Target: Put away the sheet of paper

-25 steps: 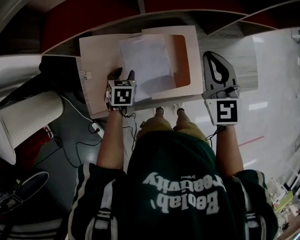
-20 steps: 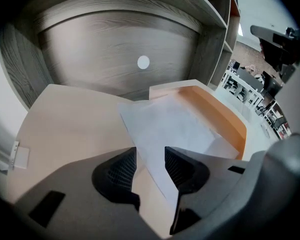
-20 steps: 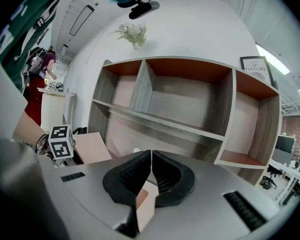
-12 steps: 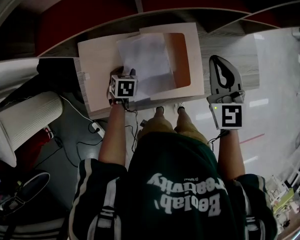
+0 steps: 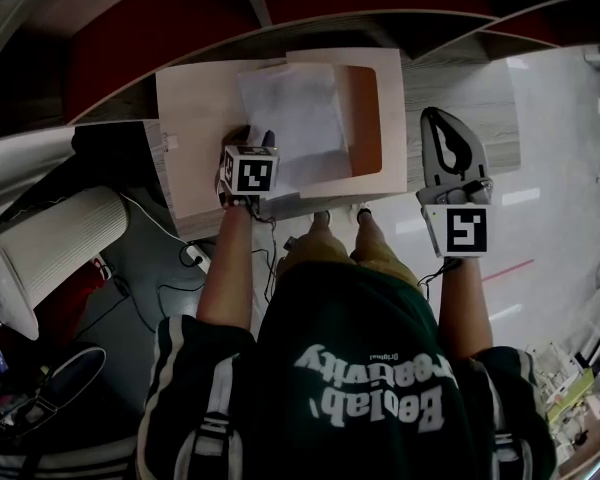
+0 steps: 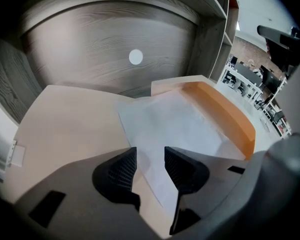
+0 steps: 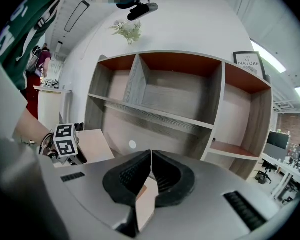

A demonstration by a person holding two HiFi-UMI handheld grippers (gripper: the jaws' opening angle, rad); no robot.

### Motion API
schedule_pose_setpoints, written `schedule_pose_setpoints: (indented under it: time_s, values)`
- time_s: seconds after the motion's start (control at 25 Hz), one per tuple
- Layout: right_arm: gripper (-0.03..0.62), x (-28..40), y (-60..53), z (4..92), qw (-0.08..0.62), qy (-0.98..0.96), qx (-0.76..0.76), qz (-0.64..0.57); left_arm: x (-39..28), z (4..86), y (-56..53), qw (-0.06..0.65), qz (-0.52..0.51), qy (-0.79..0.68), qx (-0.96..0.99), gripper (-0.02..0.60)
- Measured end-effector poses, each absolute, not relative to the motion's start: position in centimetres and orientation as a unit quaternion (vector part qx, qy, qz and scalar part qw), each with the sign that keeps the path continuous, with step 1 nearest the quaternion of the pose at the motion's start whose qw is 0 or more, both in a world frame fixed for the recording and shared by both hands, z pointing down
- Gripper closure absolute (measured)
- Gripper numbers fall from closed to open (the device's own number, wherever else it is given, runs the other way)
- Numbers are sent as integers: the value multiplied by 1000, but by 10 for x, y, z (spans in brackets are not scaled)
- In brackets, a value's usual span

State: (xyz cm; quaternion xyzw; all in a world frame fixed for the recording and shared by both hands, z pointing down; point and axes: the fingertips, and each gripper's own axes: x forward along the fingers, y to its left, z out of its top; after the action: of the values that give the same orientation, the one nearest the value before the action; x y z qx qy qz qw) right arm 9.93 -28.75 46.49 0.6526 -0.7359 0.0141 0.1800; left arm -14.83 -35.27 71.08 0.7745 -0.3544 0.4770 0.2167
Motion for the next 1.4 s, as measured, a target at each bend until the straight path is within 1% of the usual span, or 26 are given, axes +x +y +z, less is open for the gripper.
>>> schedule_pose_setpoints:
  time_s: [0.36,0.6,1.4]
  values:
    - [557,105,-286,467,178,-735,654,12,-112,727,-335,231,483,-312,785,393]
    - [557,122,-277,470,173,-726,664,36,-78,737,-320,226,499,-280,788,393]
    - [557,154,-257,478,170,-710,681,48,-31,747,-309,238,502,-253,792,393]
